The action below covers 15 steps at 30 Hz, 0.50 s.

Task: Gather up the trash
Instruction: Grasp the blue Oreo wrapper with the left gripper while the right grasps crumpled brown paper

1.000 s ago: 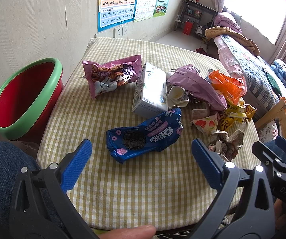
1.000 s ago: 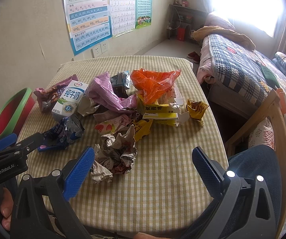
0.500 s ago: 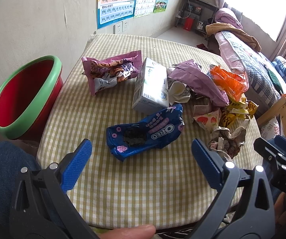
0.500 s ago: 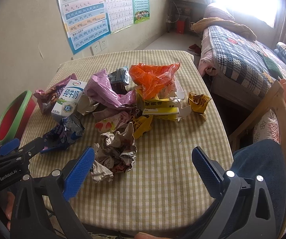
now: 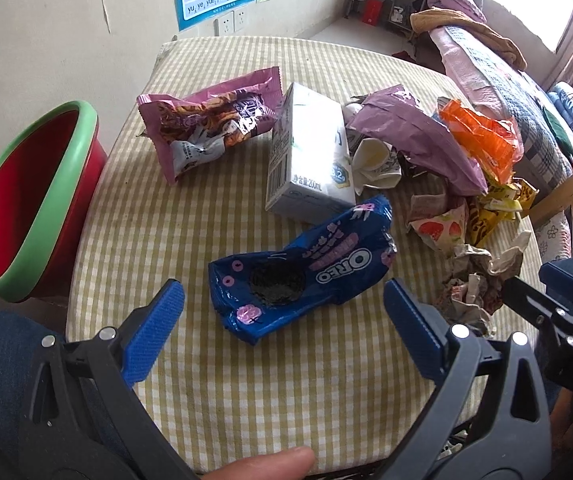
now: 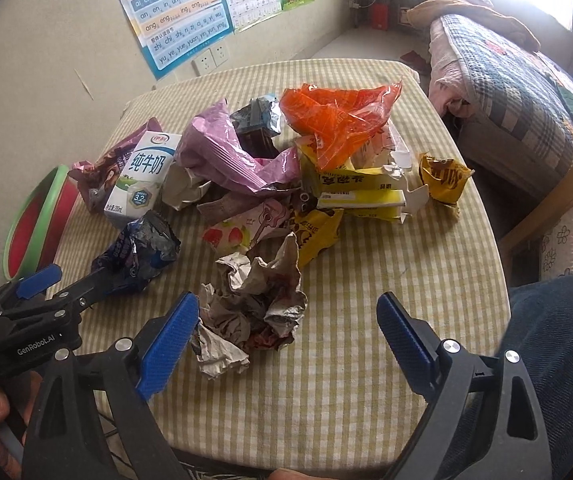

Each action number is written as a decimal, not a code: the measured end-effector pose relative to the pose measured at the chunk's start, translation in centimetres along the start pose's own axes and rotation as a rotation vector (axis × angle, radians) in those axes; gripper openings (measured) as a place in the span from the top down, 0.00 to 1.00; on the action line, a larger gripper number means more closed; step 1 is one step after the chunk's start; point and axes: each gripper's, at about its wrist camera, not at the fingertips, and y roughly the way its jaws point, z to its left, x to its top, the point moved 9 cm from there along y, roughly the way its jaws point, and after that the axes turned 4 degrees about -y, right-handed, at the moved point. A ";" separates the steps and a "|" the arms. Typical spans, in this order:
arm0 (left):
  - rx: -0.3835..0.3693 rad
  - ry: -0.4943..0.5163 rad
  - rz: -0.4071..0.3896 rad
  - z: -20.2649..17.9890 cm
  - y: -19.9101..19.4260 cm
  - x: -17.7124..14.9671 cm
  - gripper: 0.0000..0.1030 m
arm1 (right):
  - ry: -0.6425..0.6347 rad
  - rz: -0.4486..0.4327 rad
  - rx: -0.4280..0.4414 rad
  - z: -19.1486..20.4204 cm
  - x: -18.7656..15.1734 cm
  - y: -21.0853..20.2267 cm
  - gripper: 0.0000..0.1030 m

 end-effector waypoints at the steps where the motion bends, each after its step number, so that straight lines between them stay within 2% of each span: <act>1: -0.005 0.012 0.012 -0.1 0.3 0.0 0.05 | 0.001 0.009 0.005 0.1 0.0 0.3 0.16; 4: 0.006 0.055 0.050 -0.4 1.7 -0.1 0.05 | 0.008 0.039 0.012 0.0 -0.3 1.1 0.16; 10: 0.008 0.090 0.075 -0.3 3.3 -0.1 0.06 | 0.030 0.088 0.019 -0.5 -0.7 2.5 0.18; 12: 0.008 0.099 0.077 -0.3 3.6 -0.1 0.06 | 0.033 0.102 0.027 -0.4 -0.8 3.1 0.22; 15: 0.003 0.093 0.084 -0.2 4.0 -0.1 0.13 | 0.030 0.110 0.038 -0.2 -0.8 3.5 0.26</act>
